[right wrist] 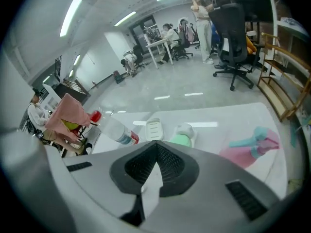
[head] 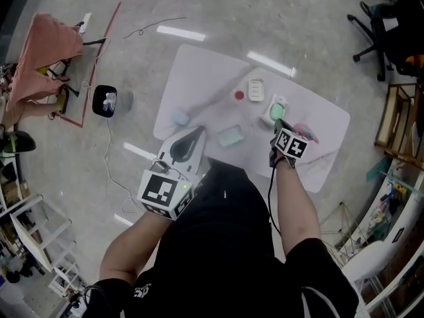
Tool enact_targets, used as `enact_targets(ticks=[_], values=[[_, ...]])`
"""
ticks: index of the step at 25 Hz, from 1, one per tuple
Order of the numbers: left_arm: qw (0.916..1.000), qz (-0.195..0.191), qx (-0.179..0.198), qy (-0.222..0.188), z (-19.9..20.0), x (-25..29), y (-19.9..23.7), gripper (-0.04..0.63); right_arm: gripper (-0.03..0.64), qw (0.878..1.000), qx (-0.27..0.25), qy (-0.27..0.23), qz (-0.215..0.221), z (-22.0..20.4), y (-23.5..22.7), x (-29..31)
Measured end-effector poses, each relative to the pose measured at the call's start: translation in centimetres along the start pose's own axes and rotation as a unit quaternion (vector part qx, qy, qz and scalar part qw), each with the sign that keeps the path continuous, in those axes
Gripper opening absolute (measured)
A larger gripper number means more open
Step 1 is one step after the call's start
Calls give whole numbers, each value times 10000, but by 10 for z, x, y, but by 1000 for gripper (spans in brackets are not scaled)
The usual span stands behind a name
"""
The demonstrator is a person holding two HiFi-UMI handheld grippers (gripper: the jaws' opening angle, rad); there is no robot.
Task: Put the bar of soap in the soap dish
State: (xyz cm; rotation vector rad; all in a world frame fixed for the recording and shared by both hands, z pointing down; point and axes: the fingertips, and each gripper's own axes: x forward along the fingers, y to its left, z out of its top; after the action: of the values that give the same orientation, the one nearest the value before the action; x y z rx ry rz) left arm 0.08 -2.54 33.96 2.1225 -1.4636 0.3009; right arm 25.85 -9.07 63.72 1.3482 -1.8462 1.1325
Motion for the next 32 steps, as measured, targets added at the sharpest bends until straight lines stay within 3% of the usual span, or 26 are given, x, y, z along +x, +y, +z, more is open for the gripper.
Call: enact_targets(ticks=[3,7,14,20,25,32], values=[[9999,-61,-66,-138,8,-16,-4,8,14,9994,-100,-253,203,8,21,-35],[9990,-184,169,-379,24,-26,-12,8,14,9964,-192,-651,500,24,49,-83],[9954,-642,285,-659,38,-39,-29,8,14,9875,-1044,-1014,609,28,109,-166],[9861,-1021,930,-919,44,-49,-76,8,14,9686,-1778,-1600,674,49,136,-252],[9800,-1205,1024,-1207,63,-56,-101,8,14,9583,-1857,-2060,684,68,138,-300],[9796,-1034,1015,-1396,84,-49,-128,8,14,9503,-1633,-2464,974,77,116,-344]])
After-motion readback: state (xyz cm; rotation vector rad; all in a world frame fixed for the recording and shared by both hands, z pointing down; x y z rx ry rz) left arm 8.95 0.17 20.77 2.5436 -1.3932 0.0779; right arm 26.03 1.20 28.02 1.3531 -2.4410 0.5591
